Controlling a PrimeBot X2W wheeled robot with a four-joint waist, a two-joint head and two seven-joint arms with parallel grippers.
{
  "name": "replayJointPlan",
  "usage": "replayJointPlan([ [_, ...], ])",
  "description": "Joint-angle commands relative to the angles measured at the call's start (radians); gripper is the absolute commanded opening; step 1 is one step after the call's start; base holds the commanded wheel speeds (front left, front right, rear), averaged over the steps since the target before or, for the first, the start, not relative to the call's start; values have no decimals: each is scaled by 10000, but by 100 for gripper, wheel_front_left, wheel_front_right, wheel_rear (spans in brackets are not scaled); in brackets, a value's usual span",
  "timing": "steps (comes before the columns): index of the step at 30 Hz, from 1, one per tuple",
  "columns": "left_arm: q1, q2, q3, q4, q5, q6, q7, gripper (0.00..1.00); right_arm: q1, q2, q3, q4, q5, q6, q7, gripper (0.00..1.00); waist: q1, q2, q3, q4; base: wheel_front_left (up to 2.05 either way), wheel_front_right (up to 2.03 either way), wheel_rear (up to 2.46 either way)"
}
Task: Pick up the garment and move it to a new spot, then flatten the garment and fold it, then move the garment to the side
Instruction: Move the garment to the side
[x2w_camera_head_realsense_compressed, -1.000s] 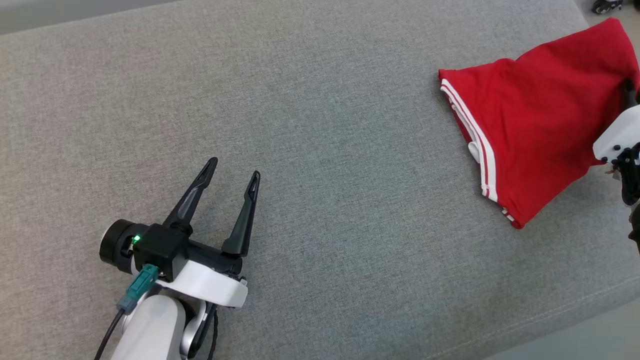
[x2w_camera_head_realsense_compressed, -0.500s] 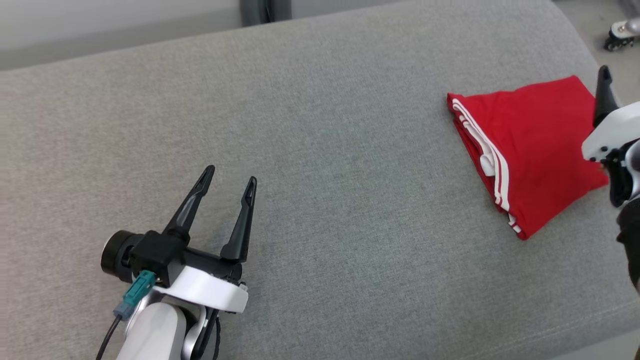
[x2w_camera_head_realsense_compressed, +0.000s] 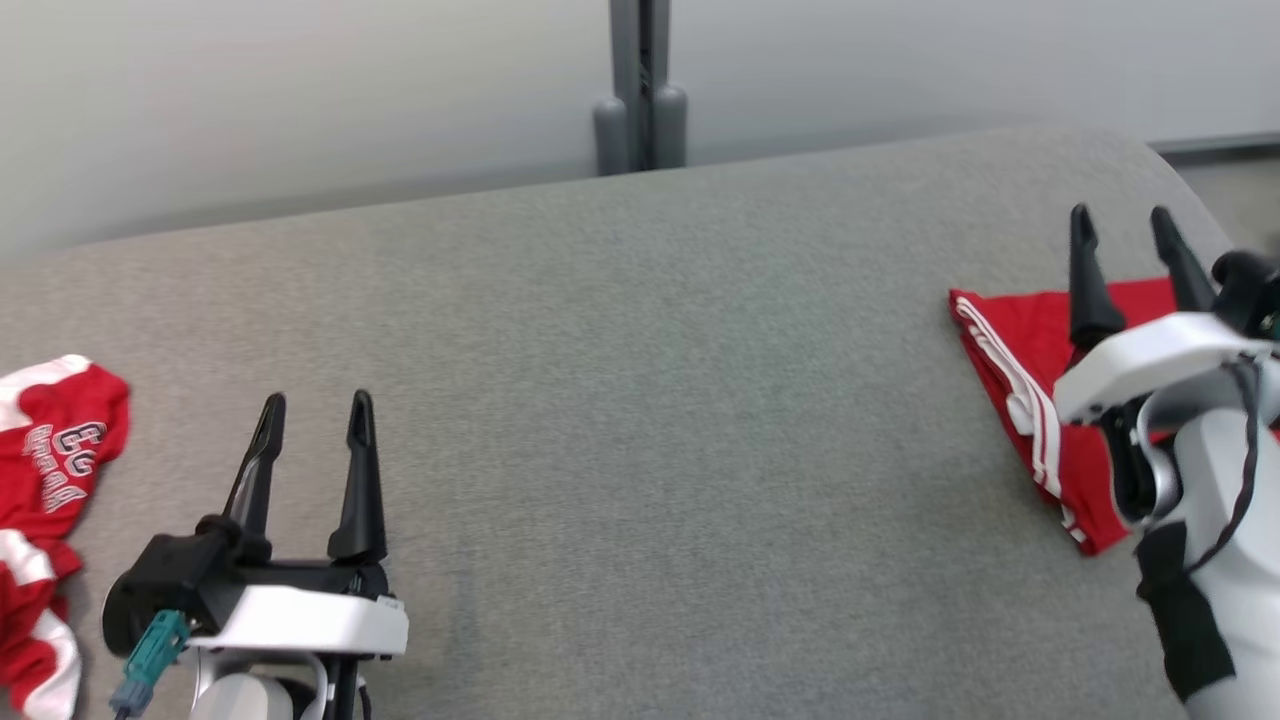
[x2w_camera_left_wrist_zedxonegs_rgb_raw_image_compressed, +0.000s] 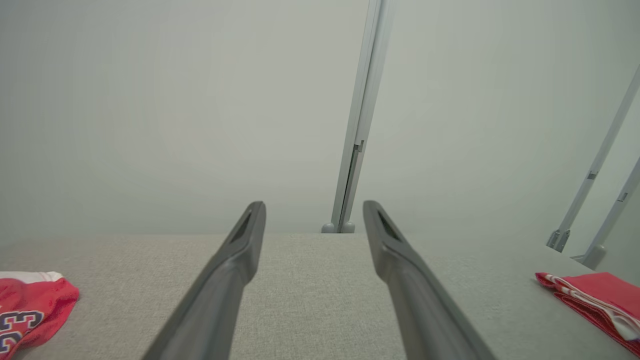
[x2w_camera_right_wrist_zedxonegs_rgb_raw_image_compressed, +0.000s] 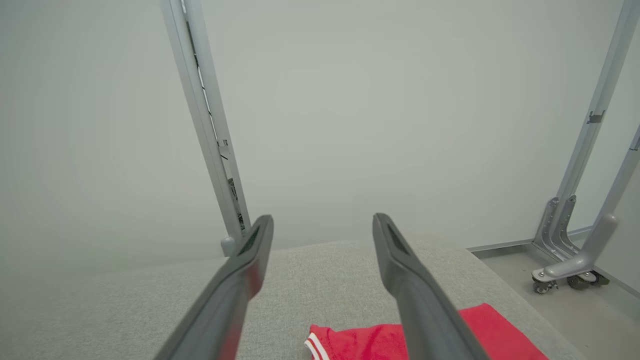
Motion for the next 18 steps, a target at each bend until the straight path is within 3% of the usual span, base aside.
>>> replayJointPlan([
  [1,207,28,150,-44,44,101,3,100,530,26,130,-561,145,2,-45,100,0,0,-427,436,0,0,0],
  [9,762,8,445,-71,282,218,2,100,2930,202,657,-3061,511,2,43,100,0,0,-980,1147,0,0,0],
  [18,1317,-3,769,88,252,319,2,100,5041,175,1260,-4671,914,2,-4,100,0,0,-1312,1634,0,0,0],
])
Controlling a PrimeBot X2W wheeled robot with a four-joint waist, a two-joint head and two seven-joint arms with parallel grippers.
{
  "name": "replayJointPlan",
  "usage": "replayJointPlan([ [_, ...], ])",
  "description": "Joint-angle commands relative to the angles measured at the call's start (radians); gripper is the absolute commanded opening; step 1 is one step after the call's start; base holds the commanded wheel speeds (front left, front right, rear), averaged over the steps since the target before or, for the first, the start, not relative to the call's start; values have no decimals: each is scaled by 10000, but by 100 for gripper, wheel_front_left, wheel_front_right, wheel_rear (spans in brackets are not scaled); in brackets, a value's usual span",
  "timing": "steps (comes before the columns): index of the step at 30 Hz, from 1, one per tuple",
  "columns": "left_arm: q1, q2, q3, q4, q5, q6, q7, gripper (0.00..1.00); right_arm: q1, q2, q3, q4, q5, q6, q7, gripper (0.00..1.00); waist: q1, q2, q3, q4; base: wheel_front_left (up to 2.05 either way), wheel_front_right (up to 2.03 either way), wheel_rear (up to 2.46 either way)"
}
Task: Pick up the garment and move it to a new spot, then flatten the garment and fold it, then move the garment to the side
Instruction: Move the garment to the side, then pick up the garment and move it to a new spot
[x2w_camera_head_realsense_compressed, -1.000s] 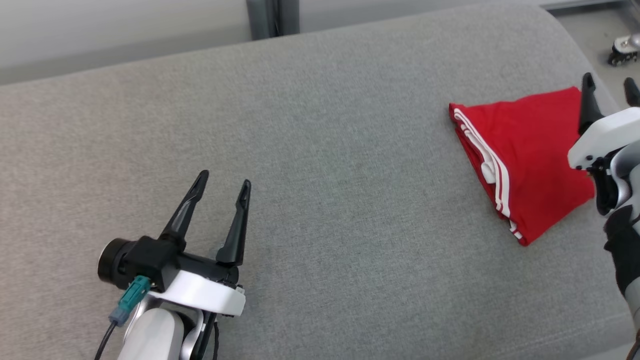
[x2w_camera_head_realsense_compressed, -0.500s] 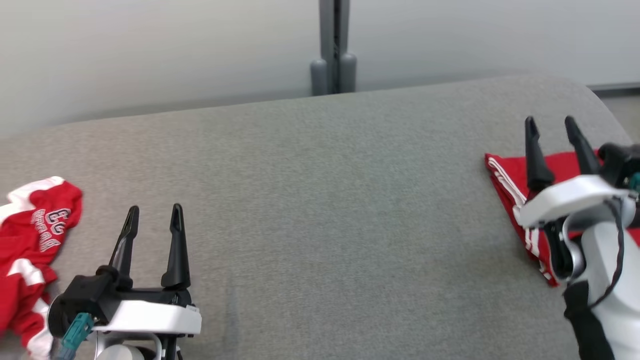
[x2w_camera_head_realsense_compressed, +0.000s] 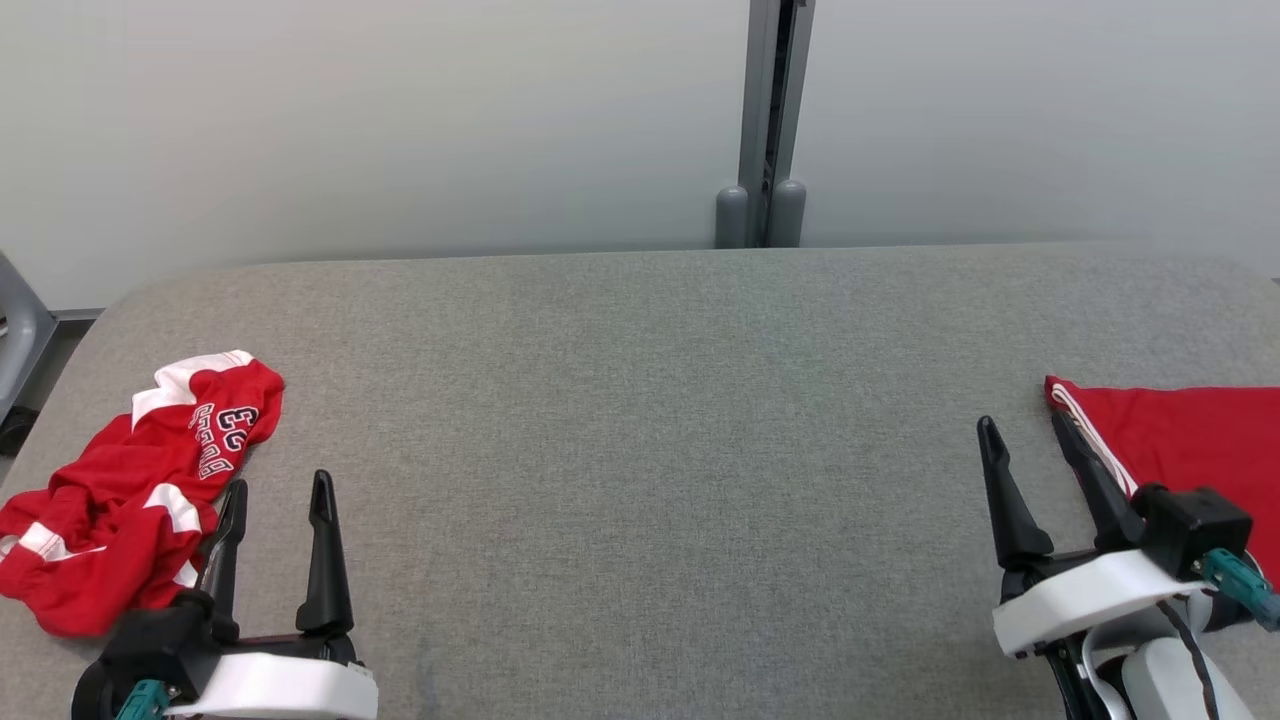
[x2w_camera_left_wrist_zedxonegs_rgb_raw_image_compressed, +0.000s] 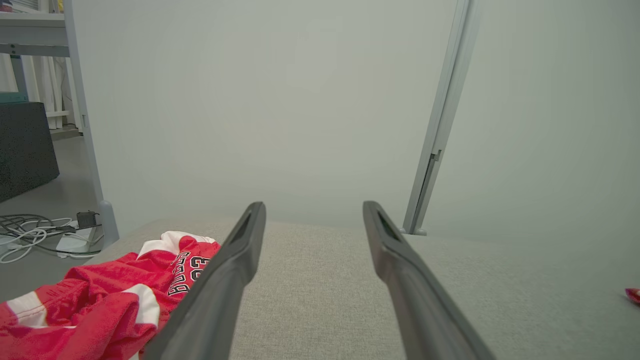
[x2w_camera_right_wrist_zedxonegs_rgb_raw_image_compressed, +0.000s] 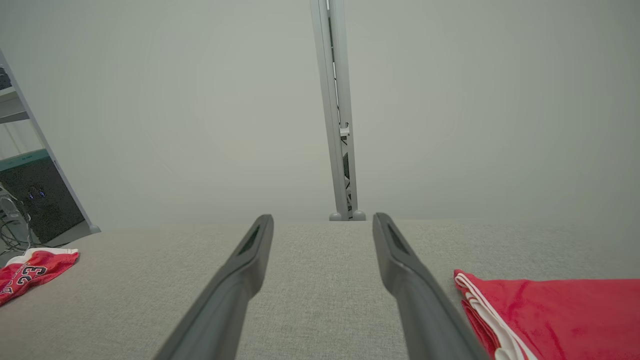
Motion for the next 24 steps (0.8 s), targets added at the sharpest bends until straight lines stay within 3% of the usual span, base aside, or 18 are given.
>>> replayJointPlan([
  [1,163,23,62,1,28,50,2,100,340,-139,55,-244,106,2,-63,100,0,0,-73,127,0,0,0],
  [24,206,22,-398,168,-287,297,2,100,1171,177,-96,-972,-356,2,-93,100,0,0,-69,268,0,0,0],
])
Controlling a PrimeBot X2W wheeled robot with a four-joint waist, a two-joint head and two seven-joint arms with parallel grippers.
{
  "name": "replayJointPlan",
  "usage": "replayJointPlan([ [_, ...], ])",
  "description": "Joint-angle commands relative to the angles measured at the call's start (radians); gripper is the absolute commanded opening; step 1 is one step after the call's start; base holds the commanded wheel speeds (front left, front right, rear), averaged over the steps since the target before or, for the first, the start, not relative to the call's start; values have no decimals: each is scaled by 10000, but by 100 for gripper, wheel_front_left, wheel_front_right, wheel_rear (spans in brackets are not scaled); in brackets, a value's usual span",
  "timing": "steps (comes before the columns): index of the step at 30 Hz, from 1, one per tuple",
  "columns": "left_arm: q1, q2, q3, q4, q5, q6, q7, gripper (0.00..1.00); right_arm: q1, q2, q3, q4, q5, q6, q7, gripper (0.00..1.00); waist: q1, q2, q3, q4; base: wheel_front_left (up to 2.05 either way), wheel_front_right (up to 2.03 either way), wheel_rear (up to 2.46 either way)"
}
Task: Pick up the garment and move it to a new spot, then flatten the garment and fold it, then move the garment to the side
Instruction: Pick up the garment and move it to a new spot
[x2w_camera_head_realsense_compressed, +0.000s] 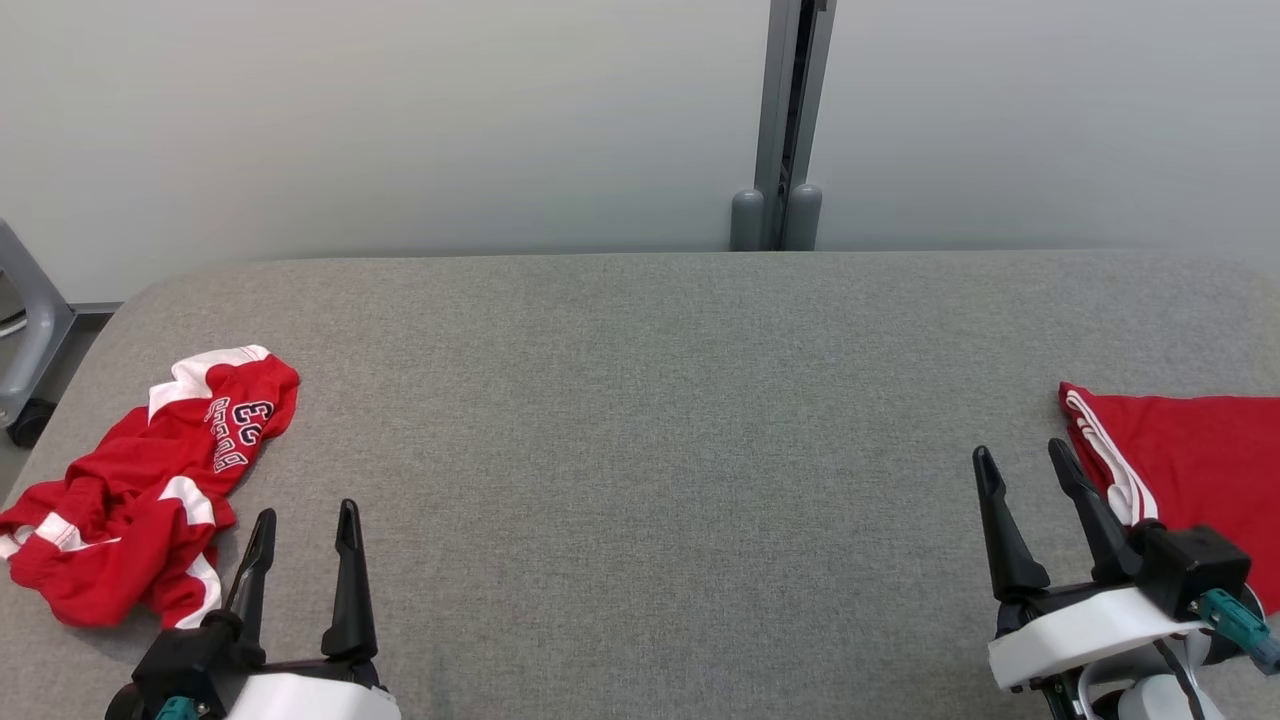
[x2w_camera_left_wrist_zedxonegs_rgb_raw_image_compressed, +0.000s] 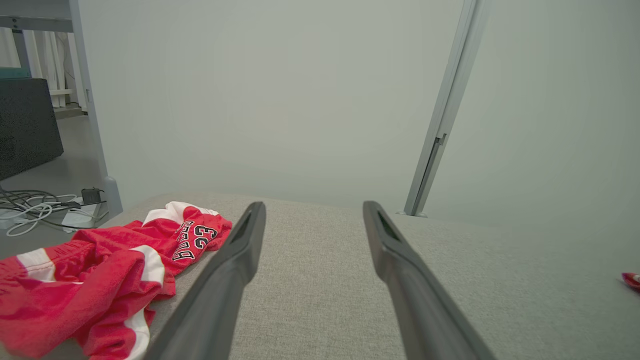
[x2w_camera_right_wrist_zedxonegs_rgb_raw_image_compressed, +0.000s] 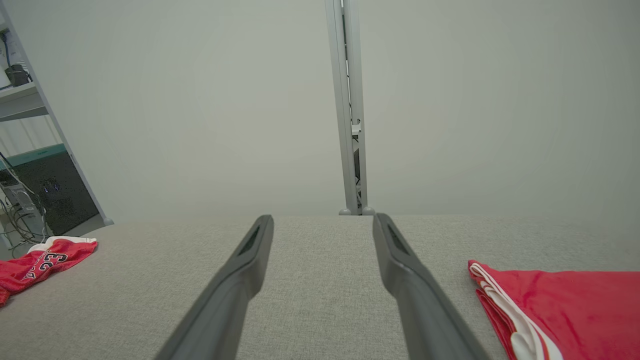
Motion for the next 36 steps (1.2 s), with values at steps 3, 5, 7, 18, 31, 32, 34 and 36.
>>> replayJointPlan([
  [3,-144,29,-16,-13,-21,-13,2,100,92,-8,-32,-8,-83,2,-47,100,0,-1,9,-10,0,0,0],
  [5,-149,28,-26,1,-5,-21,2,100,85,7,-43,28,-97,2,-47,100,0,-1,13,-18,0,0,0],
  [7,-164,29,-34,13,16,-32,2,100,72,27,-47,63,-105,2,-48,100,0,-1,17,-28,0,0,0],
  [18,-243,29,-68,99,89,-91,2,100,29,85,-118,207,-185,2,-48,100,0,-1,22,-37,0,0,0],
  [31,-346,33,-26,514,236,-87,2,100,158,161,137,400,-58,2,-49,100,0,-1,-61,1407,0,0,0],
  [32,-370,35,10,542,275,-122,2,100,156,170,177,416,-36,2,-49,100,0,-1,-69,1590,0,0,0],
  [34,-388,30,41,566,307,-144,2,100,142,174,220,429,-7,2,-49,100,0,-1,-77,1774,0,0,0],
  [36,-397,27,36,569,337,-156,2,100,124,194,346,485,34,2,-47,100,0,-1,-93,2150,0,0,0],
])
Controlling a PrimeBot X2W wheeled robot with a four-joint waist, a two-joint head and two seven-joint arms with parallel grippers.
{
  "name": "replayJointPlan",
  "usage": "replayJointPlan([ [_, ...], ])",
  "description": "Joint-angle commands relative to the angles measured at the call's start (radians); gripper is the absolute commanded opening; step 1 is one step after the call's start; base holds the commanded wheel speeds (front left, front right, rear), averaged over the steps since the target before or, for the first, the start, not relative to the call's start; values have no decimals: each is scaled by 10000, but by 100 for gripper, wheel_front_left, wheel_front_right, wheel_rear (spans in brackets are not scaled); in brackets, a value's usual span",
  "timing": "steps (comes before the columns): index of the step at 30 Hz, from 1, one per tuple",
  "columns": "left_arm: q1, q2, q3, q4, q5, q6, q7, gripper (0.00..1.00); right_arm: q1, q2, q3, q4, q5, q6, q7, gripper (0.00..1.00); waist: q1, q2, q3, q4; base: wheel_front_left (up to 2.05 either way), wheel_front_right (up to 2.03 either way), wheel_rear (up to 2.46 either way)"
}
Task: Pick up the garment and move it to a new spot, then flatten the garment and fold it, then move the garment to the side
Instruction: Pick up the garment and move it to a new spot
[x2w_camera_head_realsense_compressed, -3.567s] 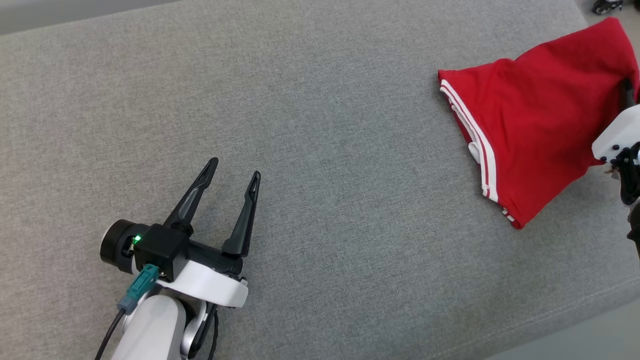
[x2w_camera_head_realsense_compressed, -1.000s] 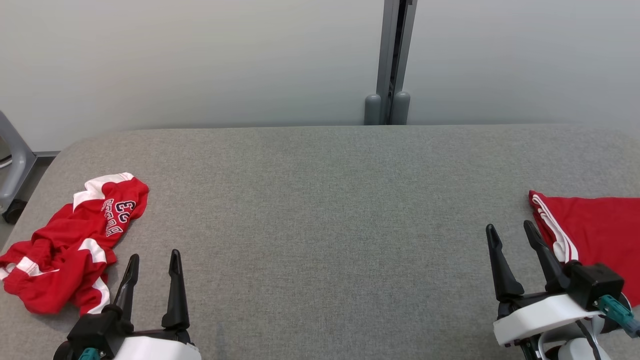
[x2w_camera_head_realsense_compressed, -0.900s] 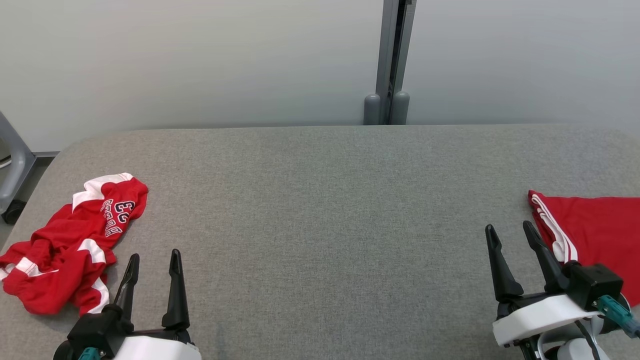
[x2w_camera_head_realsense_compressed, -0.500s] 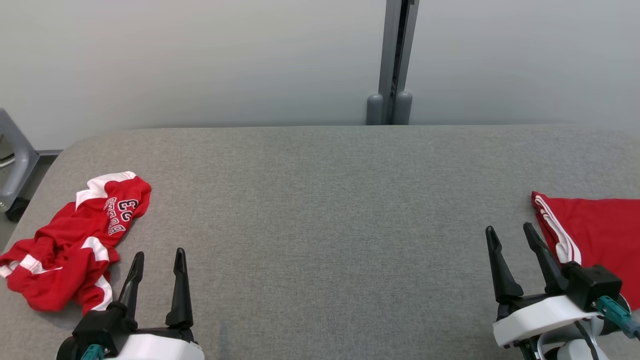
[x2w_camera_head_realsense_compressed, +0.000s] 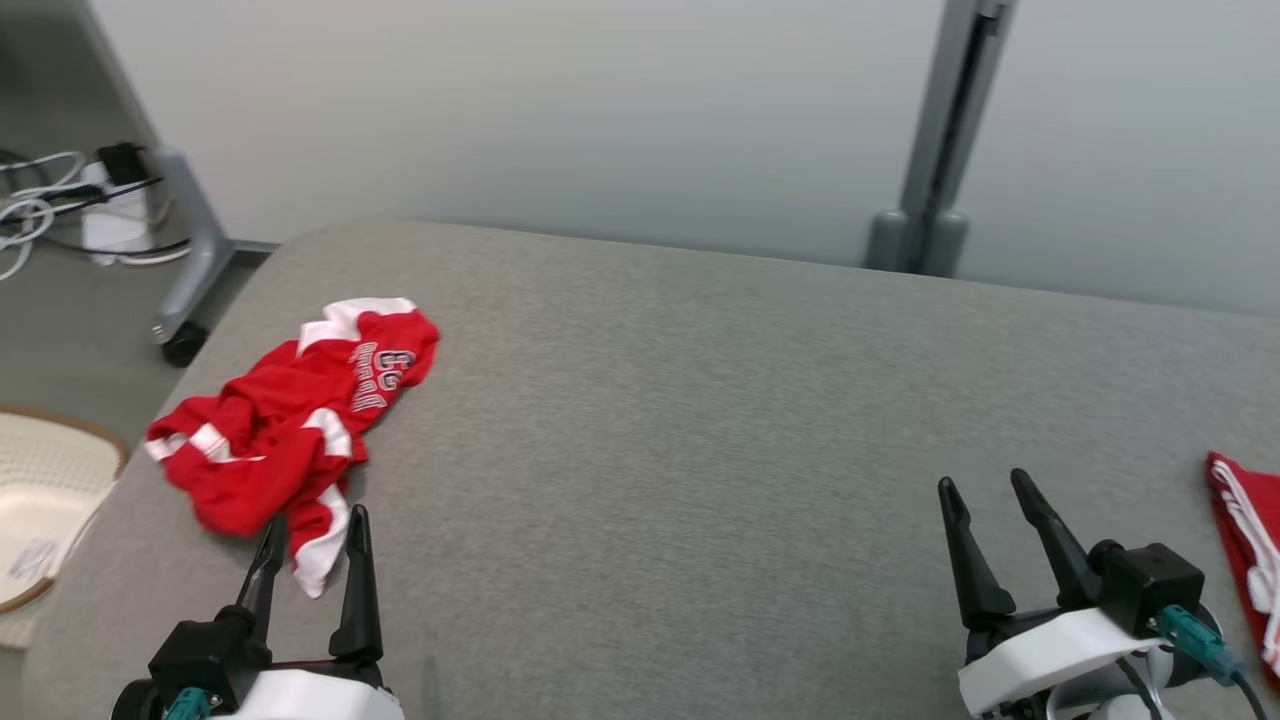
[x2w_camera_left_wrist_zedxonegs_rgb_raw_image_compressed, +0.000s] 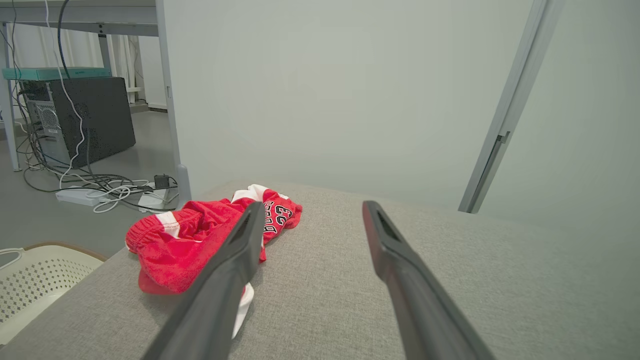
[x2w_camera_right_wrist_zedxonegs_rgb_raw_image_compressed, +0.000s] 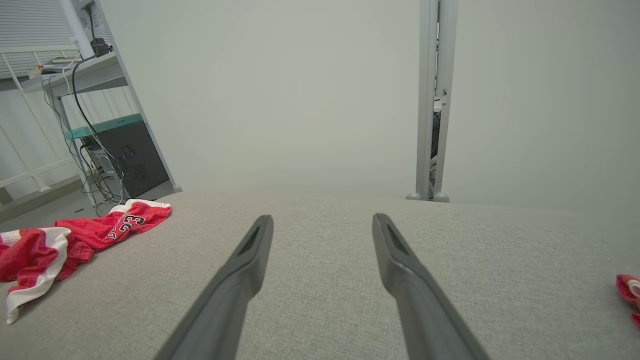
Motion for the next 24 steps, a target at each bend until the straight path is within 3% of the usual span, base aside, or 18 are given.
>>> replayJointPlan([
  [1,-188,41,61,-5,63,-28,2,100,9,-8,47,46,35,2,-47,100,0,0,-43,501,0,0,0],
  [13,-125,43,279,171,247,-164,2,100,-146,65,512,294,232,2,-47,100,0,0,-132,2149,0,0,0],
  [24,-213,71,315,328,247,-345,2,100,-266,66,724,368,291,2,-47,100,0,0,-169,2260,0,0,0],
])
